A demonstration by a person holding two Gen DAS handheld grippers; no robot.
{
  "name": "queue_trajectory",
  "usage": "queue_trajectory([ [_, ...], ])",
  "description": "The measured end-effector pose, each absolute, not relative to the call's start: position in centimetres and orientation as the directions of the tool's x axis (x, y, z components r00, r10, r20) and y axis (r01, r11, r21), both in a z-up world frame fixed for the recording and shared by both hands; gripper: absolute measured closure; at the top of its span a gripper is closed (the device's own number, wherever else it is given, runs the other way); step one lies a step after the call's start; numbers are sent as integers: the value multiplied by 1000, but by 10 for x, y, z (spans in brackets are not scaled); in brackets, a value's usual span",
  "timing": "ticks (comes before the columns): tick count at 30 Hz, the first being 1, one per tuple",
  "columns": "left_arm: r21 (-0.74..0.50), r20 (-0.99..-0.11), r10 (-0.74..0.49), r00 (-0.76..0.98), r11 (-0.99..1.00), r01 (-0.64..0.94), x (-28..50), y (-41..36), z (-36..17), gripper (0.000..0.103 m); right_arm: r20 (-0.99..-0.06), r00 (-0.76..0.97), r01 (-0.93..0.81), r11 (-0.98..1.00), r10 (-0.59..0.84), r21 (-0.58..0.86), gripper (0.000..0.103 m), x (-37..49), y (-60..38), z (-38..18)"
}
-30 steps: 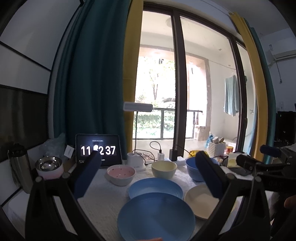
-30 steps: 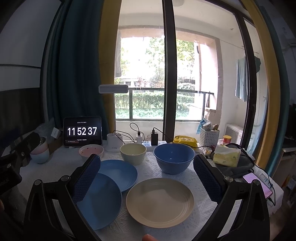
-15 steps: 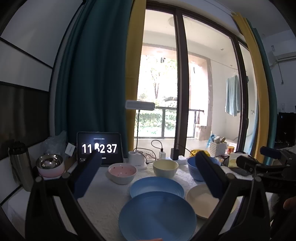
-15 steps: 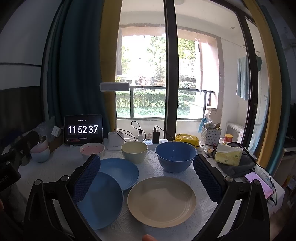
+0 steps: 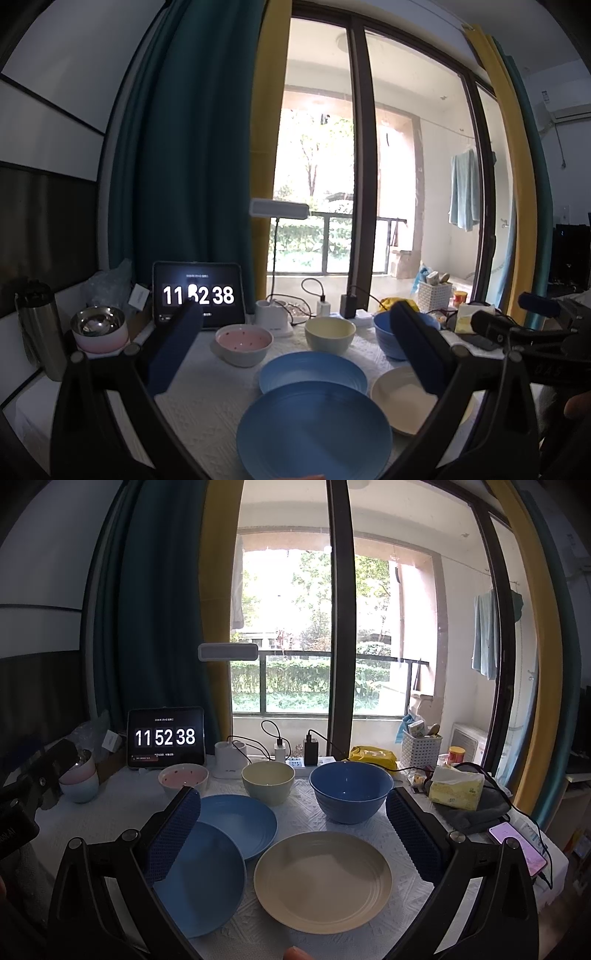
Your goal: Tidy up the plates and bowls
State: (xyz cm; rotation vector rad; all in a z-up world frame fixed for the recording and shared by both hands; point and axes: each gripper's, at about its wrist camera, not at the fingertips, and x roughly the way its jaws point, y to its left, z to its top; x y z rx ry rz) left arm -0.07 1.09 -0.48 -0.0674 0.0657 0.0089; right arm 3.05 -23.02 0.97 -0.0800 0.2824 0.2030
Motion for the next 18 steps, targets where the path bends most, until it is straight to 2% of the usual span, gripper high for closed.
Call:
queue_trajectory([
  [18, -67, -68, 7, 998, 998, -12, -2, 11, -5, 1, -282, 942, -205, 977, 182, -53, 0, 32, -231, 8],
])
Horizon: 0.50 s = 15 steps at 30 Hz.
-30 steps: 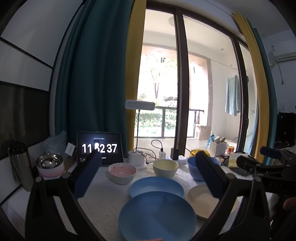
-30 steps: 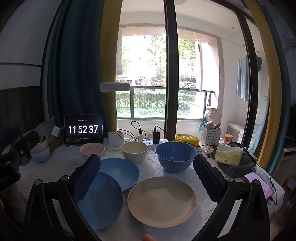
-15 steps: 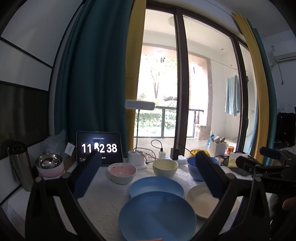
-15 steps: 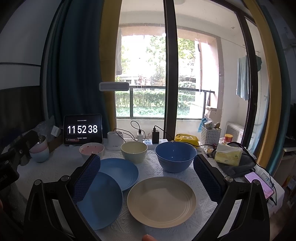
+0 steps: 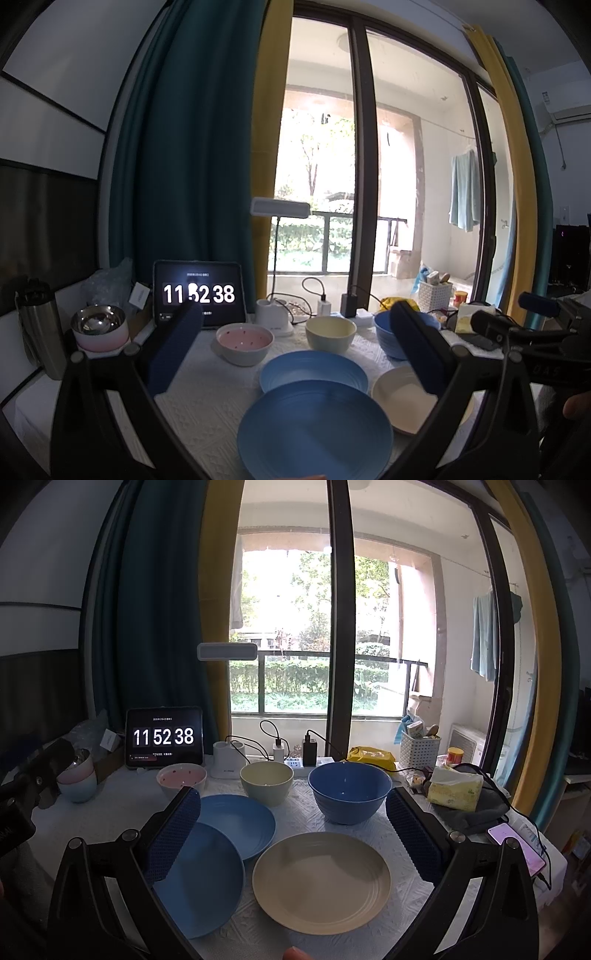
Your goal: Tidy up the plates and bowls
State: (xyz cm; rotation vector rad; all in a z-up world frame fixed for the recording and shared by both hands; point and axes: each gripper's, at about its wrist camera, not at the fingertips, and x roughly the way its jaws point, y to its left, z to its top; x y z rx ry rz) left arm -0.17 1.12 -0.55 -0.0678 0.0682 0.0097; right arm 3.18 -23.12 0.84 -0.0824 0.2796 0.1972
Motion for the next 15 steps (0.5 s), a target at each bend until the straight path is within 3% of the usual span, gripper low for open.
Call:
queue_trajectory([
  [15, -77, -128, 20, 992, 997, -30, 9, 13, -17, 1, -307, 935, -205, 976, 176, -66, 1, 39, -230, -3],
])
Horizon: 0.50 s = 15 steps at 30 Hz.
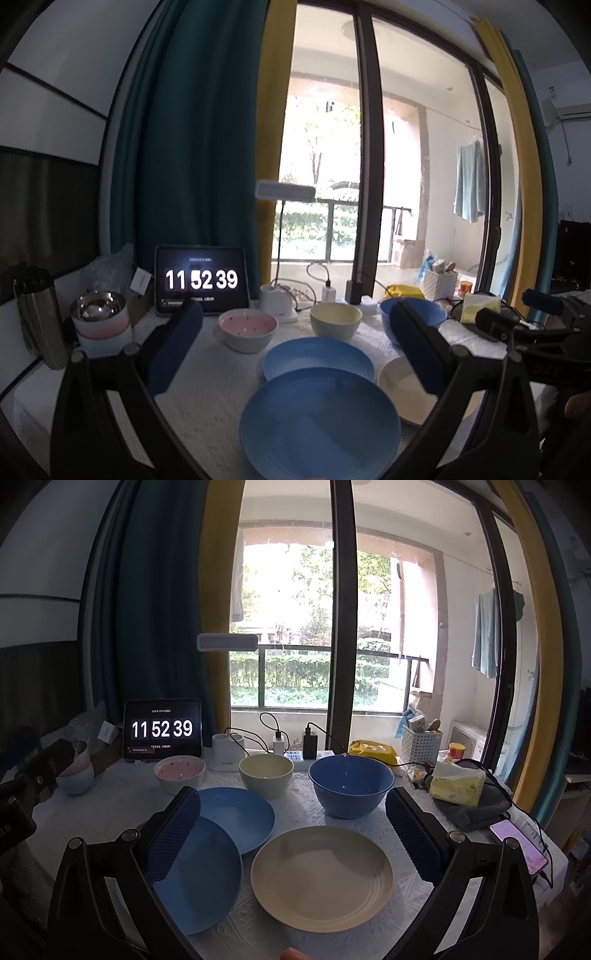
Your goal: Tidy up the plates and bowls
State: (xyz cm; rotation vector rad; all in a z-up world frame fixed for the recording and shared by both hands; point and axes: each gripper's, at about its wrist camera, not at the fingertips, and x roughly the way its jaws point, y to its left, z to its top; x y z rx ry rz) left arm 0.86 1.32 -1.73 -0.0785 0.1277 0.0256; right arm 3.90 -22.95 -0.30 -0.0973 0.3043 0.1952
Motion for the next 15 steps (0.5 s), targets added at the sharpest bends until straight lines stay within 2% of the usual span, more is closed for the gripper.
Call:
queue_trajectory([
  [3, -73, -161, 21, 987, 997, -33, 14, 13, -25, 1, -324, 930, -205, 976, 173, -68, 2, 43, -228, -9],
  [15, -89, -286, 26, 958, 995, -53, 42, 22, -61, 2, -421, 885, -257, 963, 201, -80, 30, 66, -208, -35],
])
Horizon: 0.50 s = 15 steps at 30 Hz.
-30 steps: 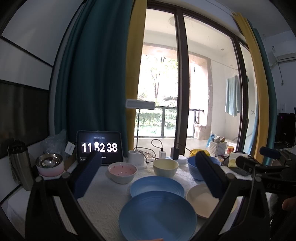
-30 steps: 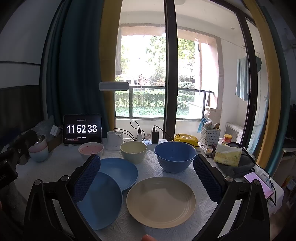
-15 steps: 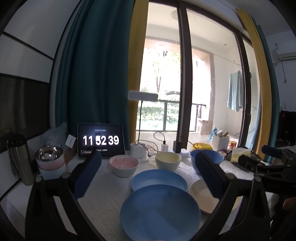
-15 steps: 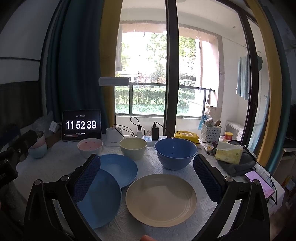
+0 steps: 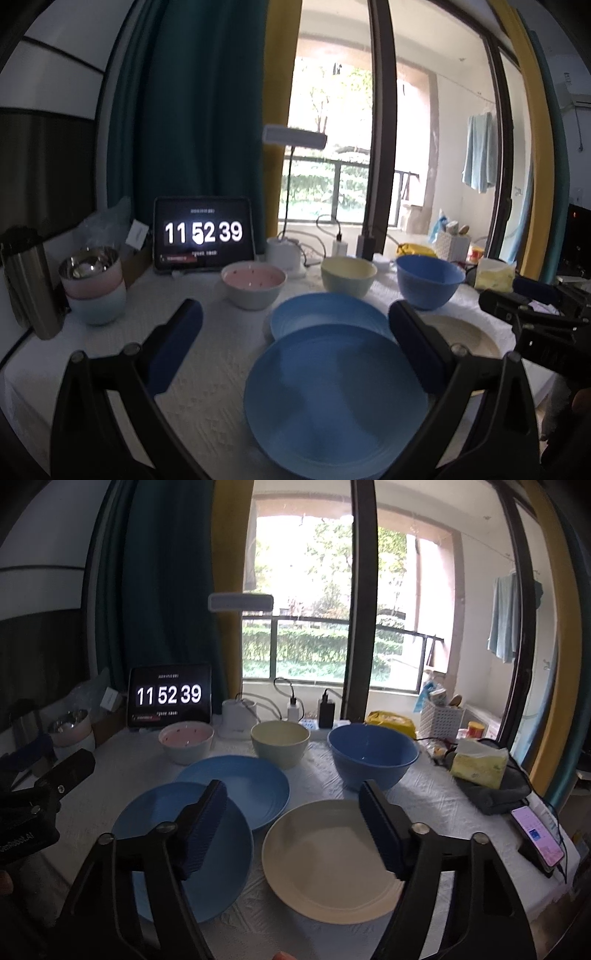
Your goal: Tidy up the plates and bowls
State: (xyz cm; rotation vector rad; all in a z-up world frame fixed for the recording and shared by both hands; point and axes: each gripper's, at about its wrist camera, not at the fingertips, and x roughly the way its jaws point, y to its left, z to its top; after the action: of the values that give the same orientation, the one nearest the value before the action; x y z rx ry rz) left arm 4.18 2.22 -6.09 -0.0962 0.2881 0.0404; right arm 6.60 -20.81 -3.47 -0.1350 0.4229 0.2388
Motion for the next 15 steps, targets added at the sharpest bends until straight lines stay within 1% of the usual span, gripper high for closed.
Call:
queue_trajectory([
  [2, -96, -311, 26, 950, 994, -58, 47, 25, -68, 4, -440, 874, -267, 961, 207, -78, 33, 71, -205, -41],
  [4, -97, -339, 31, 940, 993, -67, 52, 27, -74, 11, -466, 860, -274, 959, 209, -75, 42, 77, -201, -48],
  [6, -97, -368, 34, 929, 992, -75, 56, 27, -80, 14, -481, 850, -280, 958, 214, -68, 48, 80, -199, -53],
  [8, -101, -398, 38, 917, 991, -85, 60, 30, -88, 18, -498, 838, -291, 955, 224, -60, 50, 84, -196, -60],
  [9, -100, -412, 43, 910, 991, -92, 62, 31, -92, 20, -507, 830, -297, 953, 230, -53, 52, 84, -196, -63],
  [10, -99, -432, 45, 901, 990, -97, 65, 33, -97, 24, -518, 822, -303, 952, 235, -49, 54, 86, -195, -66],
  [11, -101, -455, 44, 889, 990, -100, 68, 34, -103, 31, -534, 810, -313, 949, 242, -44, 55, 87, -193, -71],
  [13, -113, -496, 43, 868, 987, -113, 74, 39, -112, 40, -557, 792, -328, 944, 252, -40, 59, 91, -191, -79],
  [14, -115, -514, 43, 857, 986, -119, 77, 41, -116, 43, -566, 784, -333, 942, 255, -37, 61, 92, -190, -82],
  [15, -116, -533, 43, 845, 985, -124, 80, 43, -121, 44, -572, 779, -336, 941, 257, -35, 62, 93, -188, -85],
])
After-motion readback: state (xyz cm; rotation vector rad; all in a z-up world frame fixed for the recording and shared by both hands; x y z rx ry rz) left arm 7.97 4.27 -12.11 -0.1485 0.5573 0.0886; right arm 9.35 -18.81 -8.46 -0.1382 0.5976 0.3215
